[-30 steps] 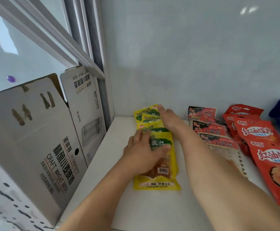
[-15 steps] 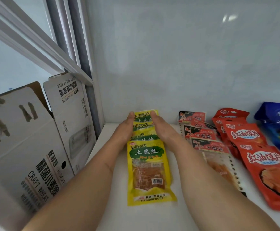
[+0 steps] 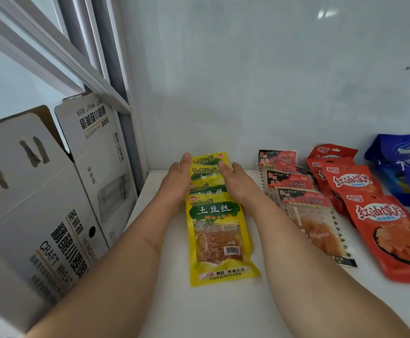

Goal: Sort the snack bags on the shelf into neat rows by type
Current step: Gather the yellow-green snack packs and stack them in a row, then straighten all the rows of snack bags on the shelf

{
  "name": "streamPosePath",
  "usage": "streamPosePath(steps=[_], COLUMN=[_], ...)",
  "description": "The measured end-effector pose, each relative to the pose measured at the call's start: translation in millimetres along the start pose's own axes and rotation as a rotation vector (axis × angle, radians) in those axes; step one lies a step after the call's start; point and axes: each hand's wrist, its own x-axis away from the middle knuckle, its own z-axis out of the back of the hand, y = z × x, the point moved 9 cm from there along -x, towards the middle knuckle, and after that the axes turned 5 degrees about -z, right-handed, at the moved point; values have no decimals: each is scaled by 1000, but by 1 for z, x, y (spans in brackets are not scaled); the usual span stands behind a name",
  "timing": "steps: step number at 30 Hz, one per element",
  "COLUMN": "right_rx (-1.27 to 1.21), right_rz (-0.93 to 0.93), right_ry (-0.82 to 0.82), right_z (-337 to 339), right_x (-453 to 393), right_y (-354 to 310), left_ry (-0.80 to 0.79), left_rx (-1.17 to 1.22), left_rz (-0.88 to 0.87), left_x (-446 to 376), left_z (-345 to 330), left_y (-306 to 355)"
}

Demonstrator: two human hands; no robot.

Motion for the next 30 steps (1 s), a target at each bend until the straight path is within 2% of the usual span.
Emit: streamPosePath(steps=[2, 6, 12, 14, 18, 21, 24, 30], right_rx=[44, 37, -4, 34, 69, 49, 27, 34], right_rz=[12, 31, 139, 161, 96, 20, -19, -79], right_ry=[-2, 31, 238, 346, 495, 475, 414, 350], right_z=[-3, -2, 61, 92, 140, 153, 153, 146], right_x=[6, 18, 50, 67, 102, 114, 113, 71], right_y=[-1, -7, -17, -11, 24, 50, 68, 116], left_ry=[-1, -19, 119, 85, -97, -182, -131, -46], left_rx=[63, 37, -288, -257, -137, -130, -200, -498], left_rz=[54, 44, -183, -252, -248, -137, -67, -20], left_x=[2, 13, 38, 53, 92, 111, 115, 103], left_z=[-1, -5, -10, -29, -87, -134, -161, -175], left_y=[-12, -3, 54, 75, 101, 93, 79, 62])
